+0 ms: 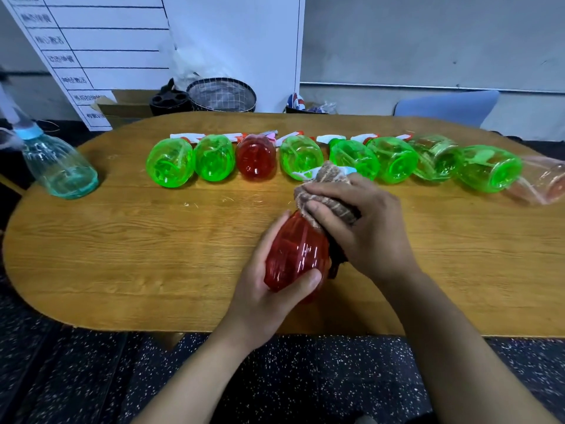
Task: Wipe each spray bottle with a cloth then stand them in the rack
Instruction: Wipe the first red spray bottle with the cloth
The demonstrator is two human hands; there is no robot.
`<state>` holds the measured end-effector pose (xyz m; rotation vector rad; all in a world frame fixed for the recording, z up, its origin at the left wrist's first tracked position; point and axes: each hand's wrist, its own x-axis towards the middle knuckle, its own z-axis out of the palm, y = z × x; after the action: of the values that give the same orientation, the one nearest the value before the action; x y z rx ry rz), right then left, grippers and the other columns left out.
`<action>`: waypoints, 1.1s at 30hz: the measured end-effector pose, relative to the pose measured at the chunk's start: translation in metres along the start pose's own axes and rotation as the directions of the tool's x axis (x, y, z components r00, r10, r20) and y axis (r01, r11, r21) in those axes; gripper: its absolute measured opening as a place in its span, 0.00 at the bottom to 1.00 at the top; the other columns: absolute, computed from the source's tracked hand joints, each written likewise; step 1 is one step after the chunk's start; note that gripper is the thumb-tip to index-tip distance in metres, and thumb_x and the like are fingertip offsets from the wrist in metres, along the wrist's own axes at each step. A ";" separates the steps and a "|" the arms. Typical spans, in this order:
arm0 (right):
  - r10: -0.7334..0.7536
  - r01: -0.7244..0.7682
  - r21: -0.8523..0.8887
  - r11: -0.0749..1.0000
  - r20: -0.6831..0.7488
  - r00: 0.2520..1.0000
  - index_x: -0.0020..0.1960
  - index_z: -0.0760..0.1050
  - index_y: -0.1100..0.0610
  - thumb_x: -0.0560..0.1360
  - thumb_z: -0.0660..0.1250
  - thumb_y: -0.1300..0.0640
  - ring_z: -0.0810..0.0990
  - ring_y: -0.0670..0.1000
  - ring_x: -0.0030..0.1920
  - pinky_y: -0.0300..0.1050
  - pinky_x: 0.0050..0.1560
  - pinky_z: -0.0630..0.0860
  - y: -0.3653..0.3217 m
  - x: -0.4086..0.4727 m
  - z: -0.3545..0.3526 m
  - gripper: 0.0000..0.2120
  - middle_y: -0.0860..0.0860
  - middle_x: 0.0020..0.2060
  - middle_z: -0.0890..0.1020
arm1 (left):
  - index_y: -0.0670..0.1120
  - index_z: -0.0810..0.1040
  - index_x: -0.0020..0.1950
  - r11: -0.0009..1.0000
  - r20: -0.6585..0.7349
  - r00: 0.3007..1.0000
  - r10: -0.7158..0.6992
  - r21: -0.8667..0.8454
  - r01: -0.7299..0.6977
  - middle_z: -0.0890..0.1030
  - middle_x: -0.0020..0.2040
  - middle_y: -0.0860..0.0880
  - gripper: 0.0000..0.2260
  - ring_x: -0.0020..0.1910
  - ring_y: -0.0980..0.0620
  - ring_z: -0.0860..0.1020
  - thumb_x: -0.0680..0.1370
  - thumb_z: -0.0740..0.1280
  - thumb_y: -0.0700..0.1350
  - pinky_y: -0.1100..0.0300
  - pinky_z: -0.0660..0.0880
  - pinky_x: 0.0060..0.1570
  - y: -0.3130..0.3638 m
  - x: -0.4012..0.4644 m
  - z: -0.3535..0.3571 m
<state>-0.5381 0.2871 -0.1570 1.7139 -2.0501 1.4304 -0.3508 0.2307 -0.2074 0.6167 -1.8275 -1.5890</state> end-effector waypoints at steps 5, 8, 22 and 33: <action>0.129 -0.141 -0.051 0.989 -0.199 0.972 0.62 0.85 0.48 0.79 0.74 0.51 0.81 0.44 0.49 0.46 0.50 0.79 0.008 0.002 -0.006 0.12 0.47 0.52 0.84 | 0.63 0.68 0.79 1.000 0.026 1.000 0.008 0.021 -0.009 0.74 0.74 0.68 0.37 0.73 0.62 0.75 0.74 0.79 0.48 0.67 0.75 0.66 -0.001 0.000 0.002; 0.016 -0.016 0.117 0.993 0.002 1.000 0.60 0.86 0.53 0.77 0.77 0.56 0.84 0.45 0.52 0.47 0.55 0.80 0.006 0.002 -0.007 0.12 0.48 0.52 0.86 | 0.64 0.67 0.79 1.000 0.019 1.000 0.009 0.019 -0.009 0.75 0.73 0.69 0.37 0.72 0.63 0.75 0.74 0.78 0.47 0.68 0.75 0.65 -0.001 0.000 0.001; 0.176 -0.160 0.096 0.983 -0.197 0.965 0.59 0.86 0.52 0.78 0.76 0.55 0.84 0.43 0.54 0.49 0.57 0.81 0.015 0.003 -0.004 0.10 0.45 0.53 0.86 | 0.63 0.67 0.80 1.000 0.036 0.999 0.007 0.030 -0.008 0.74 0.73 0.70 0.38 0.72 0.64 0.75 0.74 0.79 0.48 0.68 0.75 0.64 -0.003 0.001 0.001; 0.235 -0.217 0.091 0.972 -0.283 0.930 0.59 0.85 0.52 0.78 0.76 0.56 0.84 0.42 0.53 0.46 0.54 0.81 0.014 0.001 -0.001 0.10 0.45 0.52 0.85 | 0.64 0.67 0.79 1.000 0.037 0.999 0.006 0.029 -0.007 0.75 0.72 0.70 0.38 0.70 0.63 0.77 0.74 0.79 0.49 0.66 0.77 0.63 -0.003 0.000 0.001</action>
<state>-0.5504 0.2864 -0.1639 1.2203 -2.1080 1.7080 -0.3519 0.2306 -0.2103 0.5977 -1.8807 -1.5820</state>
